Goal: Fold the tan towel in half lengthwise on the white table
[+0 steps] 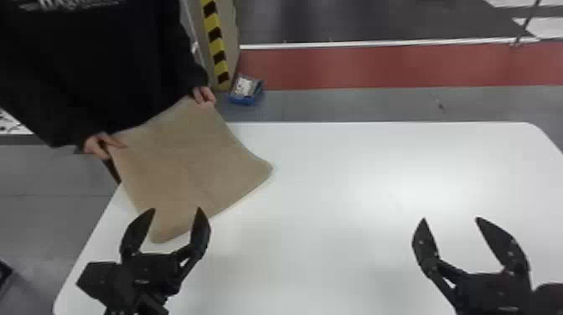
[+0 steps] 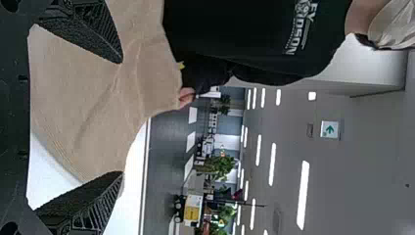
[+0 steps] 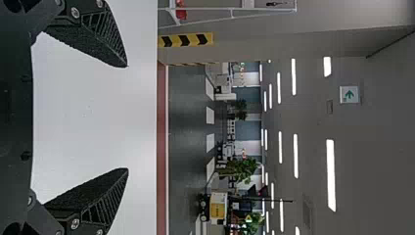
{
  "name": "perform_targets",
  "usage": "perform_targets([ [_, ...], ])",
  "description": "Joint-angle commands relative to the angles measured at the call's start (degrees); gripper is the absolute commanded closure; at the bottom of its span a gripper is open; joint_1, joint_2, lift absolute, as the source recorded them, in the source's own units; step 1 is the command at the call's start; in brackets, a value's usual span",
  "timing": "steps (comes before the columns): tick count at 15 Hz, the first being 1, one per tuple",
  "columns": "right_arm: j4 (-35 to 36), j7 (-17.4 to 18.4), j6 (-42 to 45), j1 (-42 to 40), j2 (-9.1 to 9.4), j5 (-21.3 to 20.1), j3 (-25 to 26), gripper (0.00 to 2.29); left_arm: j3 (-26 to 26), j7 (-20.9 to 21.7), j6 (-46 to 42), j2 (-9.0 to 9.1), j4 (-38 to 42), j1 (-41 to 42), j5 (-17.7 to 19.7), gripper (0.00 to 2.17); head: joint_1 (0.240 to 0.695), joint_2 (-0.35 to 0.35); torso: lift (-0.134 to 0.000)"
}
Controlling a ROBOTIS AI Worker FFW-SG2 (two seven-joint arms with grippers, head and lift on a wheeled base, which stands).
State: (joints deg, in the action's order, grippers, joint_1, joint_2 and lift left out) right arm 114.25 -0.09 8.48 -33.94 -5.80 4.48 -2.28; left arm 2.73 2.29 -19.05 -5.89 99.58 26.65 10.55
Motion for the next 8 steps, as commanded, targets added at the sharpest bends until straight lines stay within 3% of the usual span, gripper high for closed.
perform_targets([
  [1, -0.08, 0.00, -0.01, 0.02, 0.00, 0.09, 0.09, 0.13, -0.01, 0.00, -0.15, 0.00, -0.08, 0.07, 0.00, 0.06, 0.695, 0.084, -0.098],
  [8, -0.17, 0.00, -0.01, 0.02, 0.00, 0.18, 0.09, 0.13, 0.08, 0.00, -0.50, 0.09, -0.08, 0.42, 0.00, 0.06, 0.695, 0.084, -0.098],
])
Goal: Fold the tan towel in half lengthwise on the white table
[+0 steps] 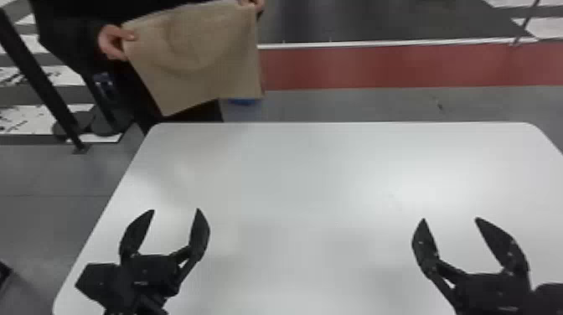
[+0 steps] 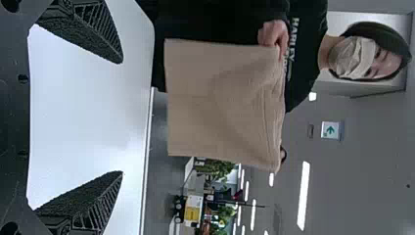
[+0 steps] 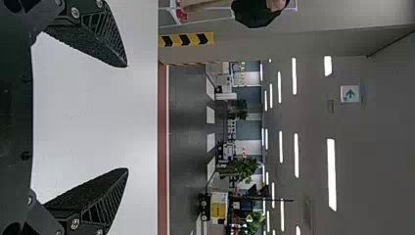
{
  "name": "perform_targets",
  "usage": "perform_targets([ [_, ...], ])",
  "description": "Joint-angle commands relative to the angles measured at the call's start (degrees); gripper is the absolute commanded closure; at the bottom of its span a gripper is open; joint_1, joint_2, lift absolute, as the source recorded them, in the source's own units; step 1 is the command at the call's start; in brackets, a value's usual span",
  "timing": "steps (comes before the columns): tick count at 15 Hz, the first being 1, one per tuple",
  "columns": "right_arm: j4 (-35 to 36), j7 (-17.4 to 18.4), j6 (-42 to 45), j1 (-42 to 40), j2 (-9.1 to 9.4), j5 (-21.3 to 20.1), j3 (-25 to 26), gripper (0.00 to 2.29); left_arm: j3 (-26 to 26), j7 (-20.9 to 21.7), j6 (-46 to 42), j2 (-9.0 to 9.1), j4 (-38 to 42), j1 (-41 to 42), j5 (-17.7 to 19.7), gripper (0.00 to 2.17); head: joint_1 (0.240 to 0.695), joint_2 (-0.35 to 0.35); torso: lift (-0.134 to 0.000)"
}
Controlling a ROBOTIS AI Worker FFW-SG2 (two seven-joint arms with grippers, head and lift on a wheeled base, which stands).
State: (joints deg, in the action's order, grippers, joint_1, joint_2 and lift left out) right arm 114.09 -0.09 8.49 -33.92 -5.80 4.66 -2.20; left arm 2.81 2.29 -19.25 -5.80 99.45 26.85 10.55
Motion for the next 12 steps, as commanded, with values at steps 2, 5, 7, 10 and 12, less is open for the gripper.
perform_targets([
  [2, -0.01, 0.00, -0.01, 0.00, 0.00, 0.00, 0.00, 0.13, 0.09, 0.00, -0.48, 0.09, 0.04, 0.31, 0.00, 0.06, 0.695, 0.084, -0.098],
  [5, -0.01, 0.00, -0.01, -0.09, 0.00, 0.00, 0.00, 0.13, 0.18, 0.00, -0.65, 0.09, 0.04, 0.39, 0.00, 0.06, 0.695, 0.086, -0.098],
  [7, 0.08, 0.00, -0.01, -0.09, 0.00, 0.00, 0.00, 0.13, 0.18, 0.00, -1.18, 0.09, 0.04, 0.57, 0.00, 0.06, 0.695, 0.086, -0.098],
  [10, 0.08, 0.00, -0.01, -0.09, -0.09, 0.00, 0.00, 0.13, 0.35, 0.00, -1.36, 0.17, 0.04, 0.75, 0.00, 0.06, 0.695, 0.088, -0.098],
  [12, -0.01, 0.00, -0.01, 0.00, -0.09, 0.00, 0.00, 0.13, 0.44, 0.00, -1.88, 0.17, 0.04, 0.75, 0.00, 0.06, 0.695, 0.089, -0.098],
])
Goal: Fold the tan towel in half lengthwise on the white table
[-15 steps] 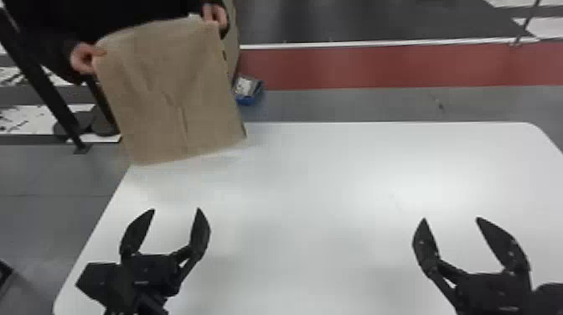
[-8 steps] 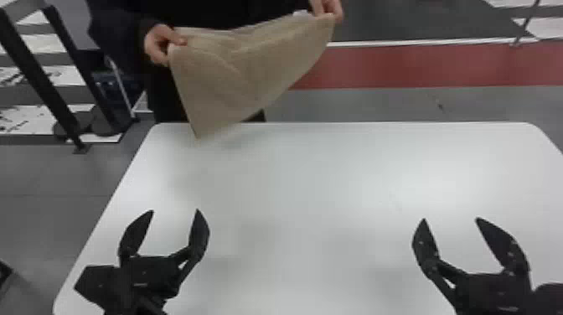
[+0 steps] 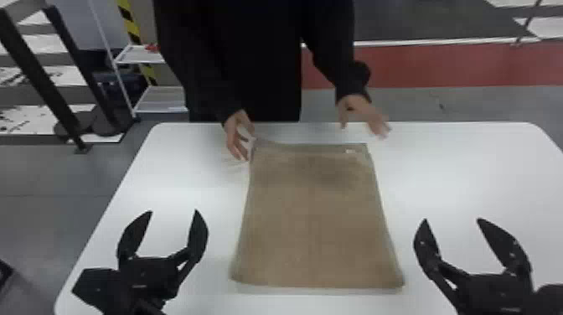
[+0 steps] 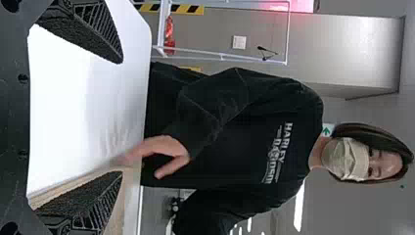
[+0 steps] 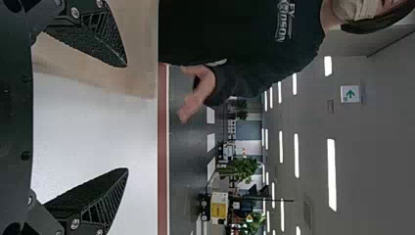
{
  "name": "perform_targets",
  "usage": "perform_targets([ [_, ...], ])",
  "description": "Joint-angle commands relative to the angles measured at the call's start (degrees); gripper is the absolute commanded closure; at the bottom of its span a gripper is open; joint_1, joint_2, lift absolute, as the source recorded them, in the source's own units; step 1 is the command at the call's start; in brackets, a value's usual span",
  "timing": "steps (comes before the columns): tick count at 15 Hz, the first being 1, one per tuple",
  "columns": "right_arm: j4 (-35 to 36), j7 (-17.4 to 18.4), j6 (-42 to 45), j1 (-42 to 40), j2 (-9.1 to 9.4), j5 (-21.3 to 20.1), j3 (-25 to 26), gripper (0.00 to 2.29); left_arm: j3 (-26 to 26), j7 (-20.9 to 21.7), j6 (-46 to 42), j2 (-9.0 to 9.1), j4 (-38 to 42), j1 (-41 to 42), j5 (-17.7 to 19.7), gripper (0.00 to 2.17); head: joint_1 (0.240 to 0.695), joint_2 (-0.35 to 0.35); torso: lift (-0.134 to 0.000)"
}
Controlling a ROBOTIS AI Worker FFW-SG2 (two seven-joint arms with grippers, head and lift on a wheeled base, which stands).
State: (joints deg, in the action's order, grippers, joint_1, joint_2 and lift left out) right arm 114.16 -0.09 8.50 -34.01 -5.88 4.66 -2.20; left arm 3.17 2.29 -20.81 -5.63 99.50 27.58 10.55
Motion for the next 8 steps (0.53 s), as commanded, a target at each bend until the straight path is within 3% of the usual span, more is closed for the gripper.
perform_targets([
  [1, -0.08, 0.00, -0.02, 0.08, -0.01, 0.00, 0.00, 0.13, 0.08, 0.00, -0.50, 0.01, 0.00, 0.02, 0.00, 0.06, 0.695, 0.089, -0.098],
  [8, -0.69, 0.00, -0.20, 0.43, -0.09, 0.00, -0.09, 0.13, 0.08, 0.00, -0.50, 0.10, -0.27, -0.07, 0.00, 0.06, 0.695, 0.090, -0.098],
])
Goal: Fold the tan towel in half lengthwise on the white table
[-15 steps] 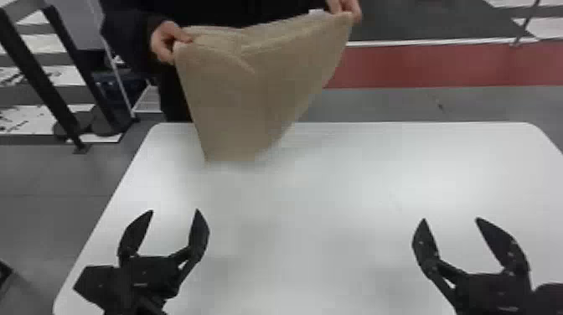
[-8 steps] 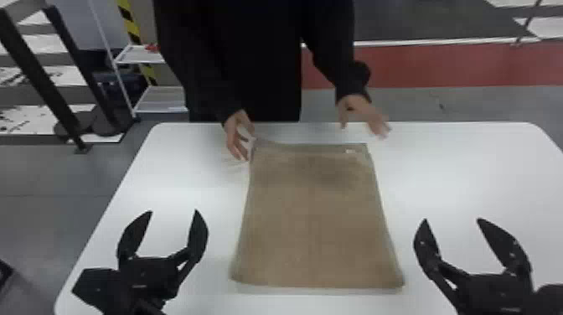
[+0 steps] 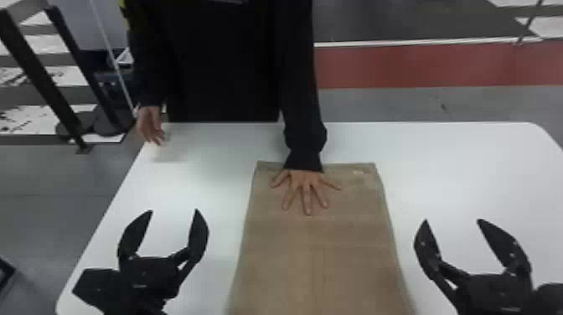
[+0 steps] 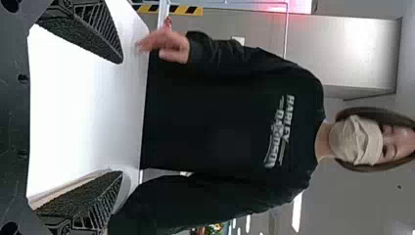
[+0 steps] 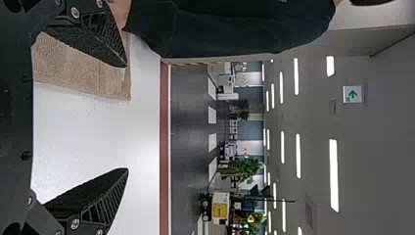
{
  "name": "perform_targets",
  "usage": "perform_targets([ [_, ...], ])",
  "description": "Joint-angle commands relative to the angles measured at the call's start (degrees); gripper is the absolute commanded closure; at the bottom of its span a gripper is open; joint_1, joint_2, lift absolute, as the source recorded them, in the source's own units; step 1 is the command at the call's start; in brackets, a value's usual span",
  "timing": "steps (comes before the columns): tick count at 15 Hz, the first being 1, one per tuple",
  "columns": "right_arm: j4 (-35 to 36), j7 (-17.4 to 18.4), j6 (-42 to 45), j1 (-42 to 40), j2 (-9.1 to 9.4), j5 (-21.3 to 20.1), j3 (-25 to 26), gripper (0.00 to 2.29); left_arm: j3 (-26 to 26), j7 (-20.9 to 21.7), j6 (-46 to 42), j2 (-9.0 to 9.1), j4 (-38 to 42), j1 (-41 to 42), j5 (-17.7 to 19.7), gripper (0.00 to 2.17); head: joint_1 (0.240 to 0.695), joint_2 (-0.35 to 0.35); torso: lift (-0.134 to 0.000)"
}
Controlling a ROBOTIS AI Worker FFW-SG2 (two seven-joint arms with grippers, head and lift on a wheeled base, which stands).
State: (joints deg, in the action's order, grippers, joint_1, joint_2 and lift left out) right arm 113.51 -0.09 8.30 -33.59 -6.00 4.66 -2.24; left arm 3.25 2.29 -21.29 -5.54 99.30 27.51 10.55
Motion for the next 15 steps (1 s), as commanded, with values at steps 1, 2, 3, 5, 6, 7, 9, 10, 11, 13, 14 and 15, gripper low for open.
perform_targets([
  [1, -0.05, 0.00, 0.00, 0.01, 0.02, -0.01, -0.04, 0.13, 0.00, 0.00, -0.02, 0.00, -0.16, 0.00, 0.00, 0.06, 0.695, 0.090, -0.098],
  [2, 0.04, 0.00, 0.00, 0.01, -0.07, -0.01, -0.04, 0.13, 0.00, 0.00, -0.02, 0.00, -0.16, 0.00, 0.00, 0.07, 0.695, 0.091, -0.098],
  [3, 0.04, 0.00, 0.00, 0.01, -0.16, 0.08, 0.05, 0.13, -0.09, 0.00, -0.02, 0.00, 0.19, 0.09, 0.00, 0.07, 0.695, 0.091, -0.098],
  [5, 0.04, 0.00, 0.00, 0.01, -0.33, 0.26, 0.05, 0.13, -0.09, 0.00, -0.02, 0.00, 0.81, 0.35, 0.00, 0.07, 0.695, 0.091, -0.098],
  [6, 0.04, 0.00, 0.00, -0.16, -0.33, 0.26, -0.04, 0.13, -0.09, 0.00, -0.02, 0.00, 0.90, 0.53, 0.00, 0.07, 0.695, 0.089, -0.098],
  [7, 0.04, 0.00, 0.00, -0.16, -0.33, 0.17, -0.13, 0.13, 0.00, 0.00, -0.02, 0.00, 0.98, 0.61, 0.00, 0.07, 0.695, 0.088, -0.098],
  [9, 0.30, 0.00, -0.18, -0.25, -0.33, 0.17, -0.13, 0.13, 0.00, 0.00, -0.02, 0.00, 1.16, 0.70, 0.00, 0.07, 0.695, 0.088, -0.098],
  [10, 0.48, -0.09, -0.18, -0.34, -0.33, 0.17, -0.13, 0.13, -0.09, 0.00, -0.02, 0.00, 1.16, 0.70, 0.00, 0.07, 0.695, 0.089, -0.098],
  [11, 0.48, -0.09, -0.18, -0.51, -0.33, 0.17, -0.13, 0.13, -0.18, 0.00, 0.16, 0.00, 1.16, 0.70, 0.00, 0.07, 0.695, 0.090, -0.098],
  [13, 0.66, 0.00, -0.18, -0.69, -0.33, 0.17, -0.13, 0.13, -0.26, 0.09, 0.16, 0.00, 1.16, 0.70, 0.00, 0.07, 0.695, 0.090, -0.098],
  [14, 0.74, -0.09, -0.18, -0.78, -0.33, 0.17, -0.04, 0.13, -0.26, 0.09, 0.16, 0.00, 1.16, 0.61, 0.00, 0.07, 0.695, 0.089, -0.098],
  [15, 0.74, 0.00, -0.18, -0.78, -0.33, 0.17, -0.04, 0.13, -0.35, 0.09, 0.33, 0.00, 1.16, 0.53, 0.00, 0.07, 0.695, 0.088, -0.098],
])
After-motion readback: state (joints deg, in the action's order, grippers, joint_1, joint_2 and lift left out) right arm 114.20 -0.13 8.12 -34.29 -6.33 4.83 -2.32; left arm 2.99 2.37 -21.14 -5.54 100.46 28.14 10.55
